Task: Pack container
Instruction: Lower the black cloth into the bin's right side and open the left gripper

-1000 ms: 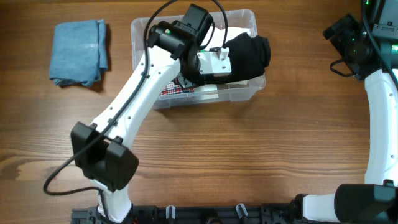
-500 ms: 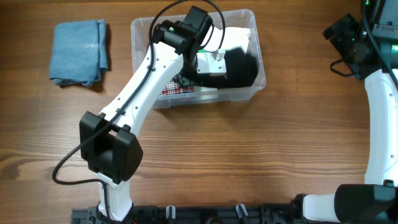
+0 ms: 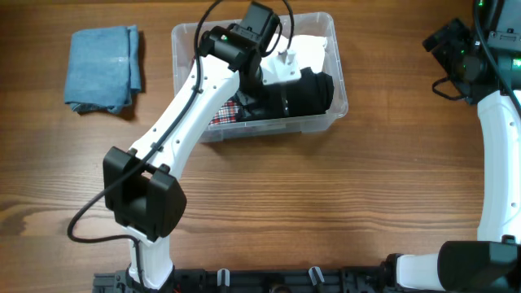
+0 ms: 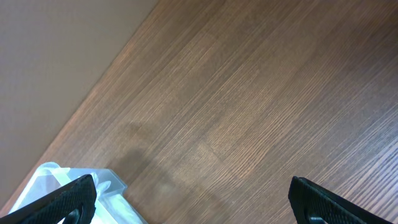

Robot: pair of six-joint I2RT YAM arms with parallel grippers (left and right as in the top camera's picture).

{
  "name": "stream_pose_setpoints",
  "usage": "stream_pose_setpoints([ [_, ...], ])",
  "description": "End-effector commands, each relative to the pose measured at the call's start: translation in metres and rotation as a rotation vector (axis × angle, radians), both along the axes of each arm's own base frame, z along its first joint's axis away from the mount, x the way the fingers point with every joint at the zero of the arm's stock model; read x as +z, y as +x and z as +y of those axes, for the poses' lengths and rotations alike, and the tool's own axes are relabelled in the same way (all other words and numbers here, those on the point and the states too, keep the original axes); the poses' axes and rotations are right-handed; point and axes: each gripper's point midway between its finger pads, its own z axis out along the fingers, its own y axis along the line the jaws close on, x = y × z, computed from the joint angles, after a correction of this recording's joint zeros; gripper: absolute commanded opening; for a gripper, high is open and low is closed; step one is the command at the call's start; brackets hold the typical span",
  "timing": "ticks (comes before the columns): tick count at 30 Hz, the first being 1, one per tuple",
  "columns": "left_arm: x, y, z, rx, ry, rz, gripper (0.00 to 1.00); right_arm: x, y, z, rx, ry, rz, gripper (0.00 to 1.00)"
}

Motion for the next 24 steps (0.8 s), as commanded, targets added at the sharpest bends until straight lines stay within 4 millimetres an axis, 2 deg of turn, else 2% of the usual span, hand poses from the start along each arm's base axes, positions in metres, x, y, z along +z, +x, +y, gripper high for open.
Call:
stream_pose_setpoints([
  [1,0.047,0.0,-0.023,0.14,-0.255,-0.016,1.0,-0.001,0.0,-0.001,-0.017,-0.005,0.0,1.0],
  [3,0.054,-0.003,-0.04,0.144,-0.36,0.02,1.0,-0.001,0.0,-0.001,-0.017,-0.004,0.0,1.0],
  [6,0.054,0.013,-0.051,0.256,-0.455,0.027,1.0,-0.001,0.0,-0.001,-0.017,-0.004,0.0,1.0],
  [9,0.043,0.025,-0.056,0.308,-0.48,0.037,1.0,-0.001,0.0,-0.001,-0.017,-0.005,0.0,1.0],
  [13,0.021,0.031,-0.059,0.387,-0.487,0.089,0.98,-0.001,0.0,-0.001,-0.017,-0.004,0.0,1.0],
  [17,-0.007,0.032,-0.06,0.455,-0.467,0.155,0.72,-0.001,0.0,-0.001,-0.017,-0.004,0.0,1.0],
  [20,-0.029,0.03,-0.061,0.514,-0.448,0.213,0.6,-0.001,0.0,-0.001,-0.017,-0.004,0.0,1.0],
  [24,-0.037,0.021,-0.06,0.564,-0.428,0.261,0.31,-0.001,0.0,-0.001,-0.017,-0.004,0.0,1.0],
])
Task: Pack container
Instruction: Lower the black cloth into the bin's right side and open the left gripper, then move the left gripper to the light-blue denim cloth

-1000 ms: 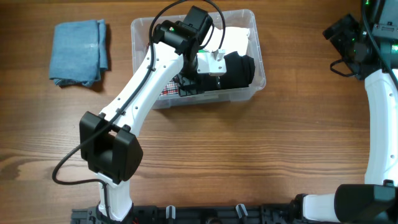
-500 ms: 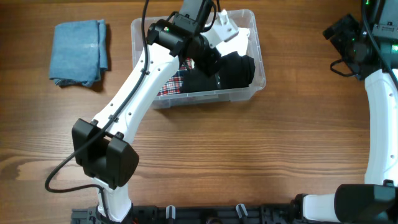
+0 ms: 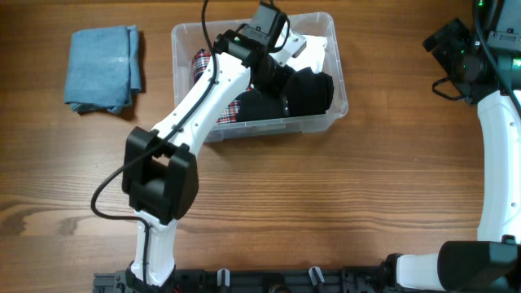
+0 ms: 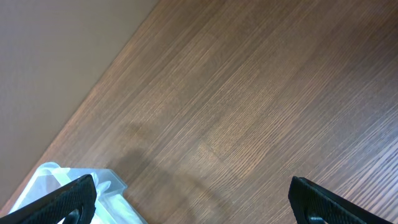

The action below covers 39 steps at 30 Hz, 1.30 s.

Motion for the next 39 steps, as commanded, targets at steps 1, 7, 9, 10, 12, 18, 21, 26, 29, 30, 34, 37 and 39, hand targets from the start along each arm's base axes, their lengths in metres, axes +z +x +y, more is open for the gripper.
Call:
stream_pose_setpoints([
  [1,0.001,-0.005,-0.004,0.041,-0.025,0.047,0.29,-0.001,0.0,-0.001,-0.017,-0.004,0.0,1.0],
  [7,-0.01,-0.021,-0.023,-0.005,-0.004,0.072,0.29,-0.001,0.0,-0.001,-0.017,-0.004,0.0,1.0],
  [9,-0.024,-0.027,-0.03,-0.021,0.018,0.09,0.29,-0.001,0.0,-0.001,-0.017,-0.004,0.0,1.0],
  [10,-0.033,-0.029,-0.032,-0.025,0.034,0.102,0.29,-0.001,0.0,-0.001,-0.017,-0.004,0.0,1.0],
  [12,-0.047,-0.035,-0.037,-0.039,0.052,0.13,0.29,-0.001,0.0,-0.001,-0.017,-0.004,0.0,1.0],
  [18,-0.062,-0.039,-0.039,-0.048,0.069,0.154,0.33,-0.001,0.0,-0.001,-0.017,-0.005,0.0,1.0],
  [21,-0.061,-0.036,-0.038,-0.043,0.07,0.148,0.39,-0.001,0.0,-0.001,-0.016,-0.005,0.0,1.0],
  [26,-0.034,-0.032,-0.026,-0.018,0.051,0.123,1.0,-0.001,0.0,-0.001,-0.017,-0.004,0.0,1.0],
  [29,0.009,-0.023,-0.013,0.011,0.004,0.051,1.0,-0.001,0.0,-0.001,-0.017,-0.004,0.0,1.0],
  [30,0.021,-0.02,-0.009,0.02,-0.01,0.028,1.0,-0.001,0.0,-0.001,-0.017,-0.005,0.0,1.0],
  [34,0.073,-0.012,0.015,0.068,-0.065,-0.065,1.0,-0.001,0.0,-0.001,-0.017,-0.004,0.0,1.0],
  [37,0.11,-0.007,0.039,0.102,-0.087,-0.149,1.0,-0.001,0.0,-0.001,-0.017,-0.004,0.0,1.0],
  [39,0.124,-0.001,0.061,0.159,-0.085,-0.176,1.0,-0.001,0.0,-0.001,-0.017,-0.004,0.0,1.0],
])
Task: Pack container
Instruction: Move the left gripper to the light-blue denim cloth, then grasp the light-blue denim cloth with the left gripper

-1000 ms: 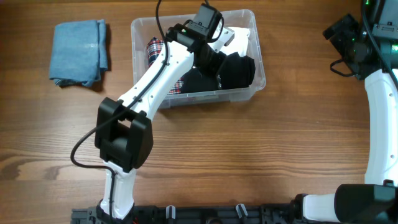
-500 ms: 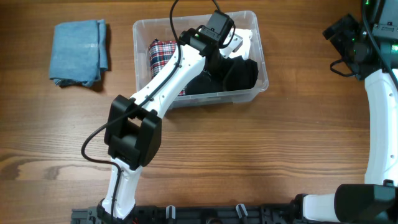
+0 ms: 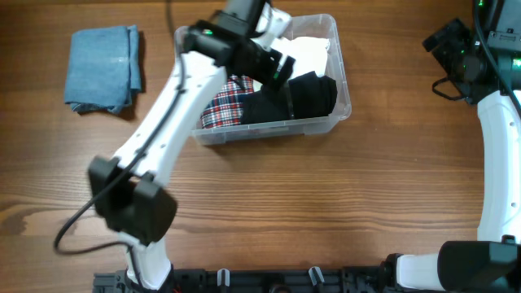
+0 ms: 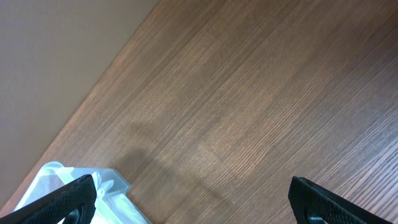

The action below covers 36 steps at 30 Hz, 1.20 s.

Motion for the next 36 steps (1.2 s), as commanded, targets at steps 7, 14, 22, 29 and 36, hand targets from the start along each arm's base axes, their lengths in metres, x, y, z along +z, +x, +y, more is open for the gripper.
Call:
stream_pose_setpoints([
  [7,0.027,0.033,0.194,0.704,-0.004,0.05,1.0,-0.001,0.0,-0.001,-0.018,-0.005,0.0,1.0],
  [14,-0.006,0.044,0.293,0.931,0.122,0.074,1.0,-0.001,0.0,-0.001,-0.017,-0.004,0.0,1.0],
  [22,-0.061,0.071,0.342,1.061,0.356,0.033,1.0,-0.001,0.0,-0.001,-0.017,-0.004,0.0,1.0],
  [29,-0.118,0.095,0.343,1.058,0.378,0.058,0.99,-0.001,0.0,-0.001,-0.017,-0.004,0.0,1.0],
  [36,-0.157,0.108,0.342,1.051,0.378,0.074,1.0,-0.001,0.0,-0.001,-0.017,-0.004,0.0,1.0],
])
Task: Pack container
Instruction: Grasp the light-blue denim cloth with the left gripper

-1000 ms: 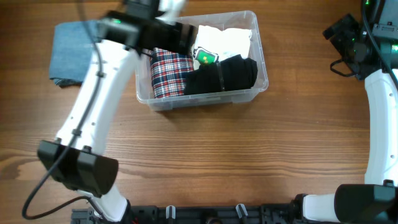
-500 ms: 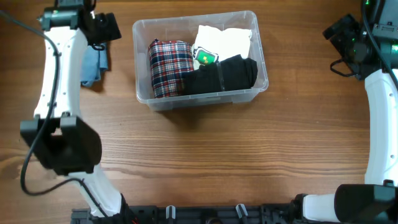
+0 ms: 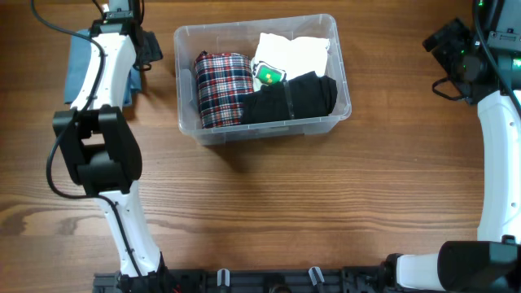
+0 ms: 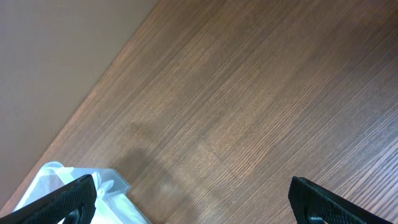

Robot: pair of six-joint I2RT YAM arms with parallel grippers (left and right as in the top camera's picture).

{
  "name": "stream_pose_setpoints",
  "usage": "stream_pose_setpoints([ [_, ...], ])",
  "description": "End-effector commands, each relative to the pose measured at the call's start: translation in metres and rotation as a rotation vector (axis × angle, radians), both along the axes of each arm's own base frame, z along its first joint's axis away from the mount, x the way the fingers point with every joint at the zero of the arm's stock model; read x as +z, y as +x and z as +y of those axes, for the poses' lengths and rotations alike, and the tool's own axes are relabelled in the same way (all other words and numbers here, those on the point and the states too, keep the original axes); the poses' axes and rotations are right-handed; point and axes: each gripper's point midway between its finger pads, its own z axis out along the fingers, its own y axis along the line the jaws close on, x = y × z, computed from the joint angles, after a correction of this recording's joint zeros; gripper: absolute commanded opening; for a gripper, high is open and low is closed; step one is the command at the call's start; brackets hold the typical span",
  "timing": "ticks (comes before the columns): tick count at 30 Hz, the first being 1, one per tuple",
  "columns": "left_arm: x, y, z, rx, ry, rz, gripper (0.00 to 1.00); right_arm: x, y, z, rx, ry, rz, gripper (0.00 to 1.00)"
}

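A clear plastic container point(image 3: 343, 85) stands at the back middle of the table. It holds a folded plaid cloth point(image 3: 221, 88) on its left, a white cloth point(image 3: 297, 54) with a green item point(image 3: 269, 75) at the back, and a black cloth point(image 3: 291, 99) at the front right. To its left lies a folded blue cloth point(image 3: 77, 63). My left gripper point(image 3: 140, 45) sits over that cloth's right edge, and its jaws are hard to read. At the far right my right gripper point(image 4: 193, 191) hangs open over bare wood, with a container corner point(image 4: 84, 190) in its view.
The wooden table's point(image 3: 326, 203) far edge runs along the top left of the right wrist view. My left arm point(image 3: 98, 146) reaches up the left side from its base at the front. The right arm point(image 3: 496, 155) stands along the right edge.
My left gripper was over the back of the container and is now to its left, over the blue cloth. The plaid cloth shows fully in the container. The right arm has not moved.
My left gripper was first down among the clothes in the container, then further back in it. Then it stood over the container's back rim, and now it is outside at the blue cloth. The right gripper stayed open at the far right throughout.
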Motion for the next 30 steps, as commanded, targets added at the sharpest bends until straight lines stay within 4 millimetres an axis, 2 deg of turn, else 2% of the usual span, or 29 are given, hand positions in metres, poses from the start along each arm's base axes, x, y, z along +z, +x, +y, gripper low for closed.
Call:
stream_pose_setpoints([
  [1,-0.029,0.0,0.003,0.019,0.004,0.037,1.0,-0.001,0.0,-0.001,-0.017,-0.004,0.0,1.0],
  [12,-0.081,-0.001,0.007,0.025,0.006,0.104,1.0,-0.001,0.0,-0.001,-0.017,-0.004,0.0,1.0],
  [19,-0.101,-0.012,0.033,0.081,0.114,0.157,0.99,-0.001,0.0,-0.001,-0.017,-0.004,0.0,1.0],
  [22,-0.104,-0.016,0.041,0.1,0.155,0.175,0.96,-0.001,0.0,-0.001,-0.017,-0.004,0.0,1.0],
  [30,-0.093,-0.023,0.06,0.143,0.278,0.193,0.9,-0.001,0.0,-0.001,-0.017,-0.004,0.0,1.0],
])
